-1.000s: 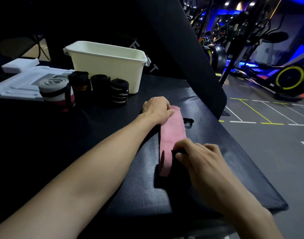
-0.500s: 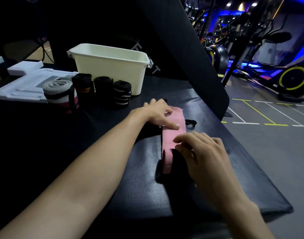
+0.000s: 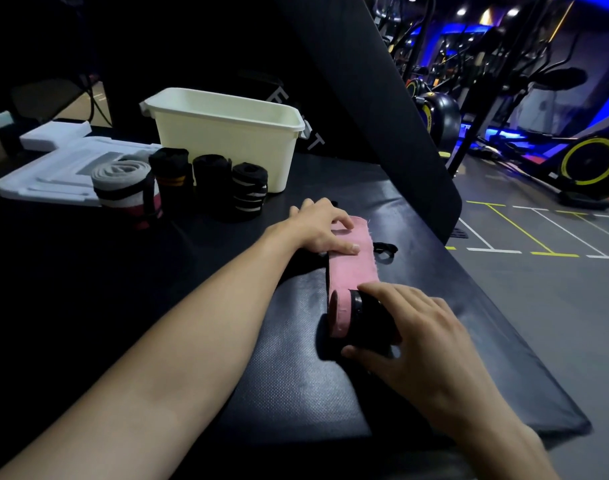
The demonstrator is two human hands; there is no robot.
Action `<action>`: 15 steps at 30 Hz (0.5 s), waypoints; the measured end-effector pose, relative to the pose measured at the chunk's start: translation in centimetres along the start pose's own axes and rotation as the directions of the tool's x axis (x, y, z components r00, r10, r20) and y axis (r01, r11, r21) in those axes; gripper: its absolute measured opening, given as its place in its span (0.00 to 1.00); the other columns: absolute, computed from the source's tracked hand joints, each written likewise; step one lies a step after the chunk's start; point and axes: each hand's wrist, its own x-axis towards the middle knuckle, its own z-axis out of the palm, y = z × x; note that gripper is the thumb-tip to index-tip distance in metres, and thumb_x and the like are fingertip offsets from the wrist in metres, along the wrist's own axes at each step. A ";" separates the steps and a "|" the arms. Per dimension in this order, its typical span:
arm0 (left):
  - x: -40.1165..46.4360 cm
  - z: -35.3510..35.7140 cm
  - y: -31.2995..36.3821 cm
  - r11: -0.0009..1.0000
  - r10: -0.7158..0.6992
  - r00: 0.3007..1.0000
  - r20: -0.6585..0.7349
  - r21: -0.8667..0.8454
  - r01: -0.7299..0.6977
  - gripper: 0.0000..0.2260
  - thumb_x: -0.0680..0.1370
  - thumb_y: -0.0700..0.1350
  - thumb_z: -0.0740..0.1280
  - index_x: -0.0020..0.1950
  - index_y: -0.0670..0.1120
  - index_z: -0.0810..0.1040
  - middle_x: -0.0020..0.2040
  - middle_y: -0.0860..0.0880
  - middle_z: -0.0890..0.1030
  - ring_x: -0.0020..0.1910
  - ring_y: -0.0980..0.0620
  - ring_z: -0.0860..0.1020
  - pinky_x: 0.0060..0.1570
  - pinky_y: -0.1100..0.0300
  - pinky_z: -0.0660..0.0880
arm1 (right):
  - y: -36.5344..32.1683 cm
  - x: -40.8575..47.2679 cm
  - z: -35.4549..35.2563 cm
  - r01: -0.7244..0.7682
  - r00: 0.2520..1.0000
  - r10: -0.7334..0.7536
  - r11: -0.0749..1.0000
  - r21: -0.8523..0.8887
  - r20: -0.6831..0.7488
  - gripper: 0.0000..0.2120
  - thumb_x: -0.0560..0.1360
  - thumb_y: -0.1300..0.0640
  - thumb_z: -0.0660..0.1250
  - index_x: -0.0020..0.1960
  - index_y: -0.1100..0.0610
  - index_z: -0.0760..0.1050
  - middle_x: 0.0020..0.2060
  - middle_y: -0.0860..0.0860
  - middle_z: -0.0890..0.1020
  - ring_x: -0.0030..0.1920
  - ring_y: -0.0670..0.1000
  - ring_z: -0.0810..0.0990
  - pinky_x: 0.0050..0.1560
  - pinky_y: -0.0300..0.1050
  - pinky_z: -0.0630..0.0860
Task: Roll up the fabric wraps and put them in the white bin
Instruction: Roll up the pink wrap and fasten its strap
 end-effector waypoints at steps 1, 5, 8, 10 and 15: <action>0.0 0.0 -0.1 1.000 -0.002 1.000 -0.002 -0.002 0.002 0.27 0.71 0.68 0.73 0.68 0.61 0.78 0.70 0.51 0.70 0.71 0.44 0.64 0.71 0.46 0.58 | 0.1 0.1 0.0 0.006 1.000 -0.006 1.000 0.008 0.028 0.28 0.65 0.36 0.72 0.62 0.45 0.73 0.55 0.41 0.81 0.57 0.47 0.78 0.49 0.44 0.71; 0.1 0.0 -0.2 1.000 0.000 1.000 -0.013 -0.019 0.000 0.27 0.70 0.69 0.73 0.66 0.61 0.79 0.69 0.52 0.72 0.70 0.44 0.64 0.71 0.46 0.58 | 0.5 0.3 0.0 0.027 0.996 -0.027 1.000 0.007 0.080 0.30 0.64 0.41 0.78 0.63 0.44 0.73 0.57 0.39 0.80 0.57 0.48 0.79 0.50 0.48 0.70; 0.1 0.0 -0.4 0.999 0.005 1.000 -0.014 -0.042 -0.006 0.27 0.68 0.70 0.74 0.63 0.62 0.80 0.62 0.55 0.72 0.68 0.47 0.66 0.70 0.47 0.60 | 0.6 0.6 -0.9 0.039 0.994 -0.037 0.999 -0.018 0.100 0.28 0.64 0.34 0.70 0.60 0.43 0.74 0.53 0.38 0.82 0.53 0.44 0.79 0.50 0.49 0.69; 0.1 -0.2 -0.5 0.998 0.009 1.000 0.027 -0.058 -0.007 0.26 0.63 0.72 0.76 0.57 0.63 0.81 0.58 0.58 0.74 0.66 0.49 0.67 0.66 0.49 0.62 | 0.2 0.6 -1.8 0.056 0.991 -0.050 0.998 -0.041 0.121 0.29 0.63 0.31 0.66 0.60 0.43 0.74 0.49 0.39 0.83 0.49 0.43 0.78 0.47 0.49 0.71; -0.1 -0.9 -0.2 0.999 0.033 0.987 0.156 0.001 -0.033 0.26 0.59 0.73 0.78 0.52 0.64 0.80 0.54 0.61 0.76 0.61 0.51 0.68 0.63 0.49 0.63 | -1.8 -0.1 -2.6 0.077 0.970 -0.055 0.994 -0.083 0.236 0.36 0.62 0.27 0.60 0.64 0.43 0.66 0.43 0.41 0.83 0.45 0.44 0.76 0.47 0.45 0.72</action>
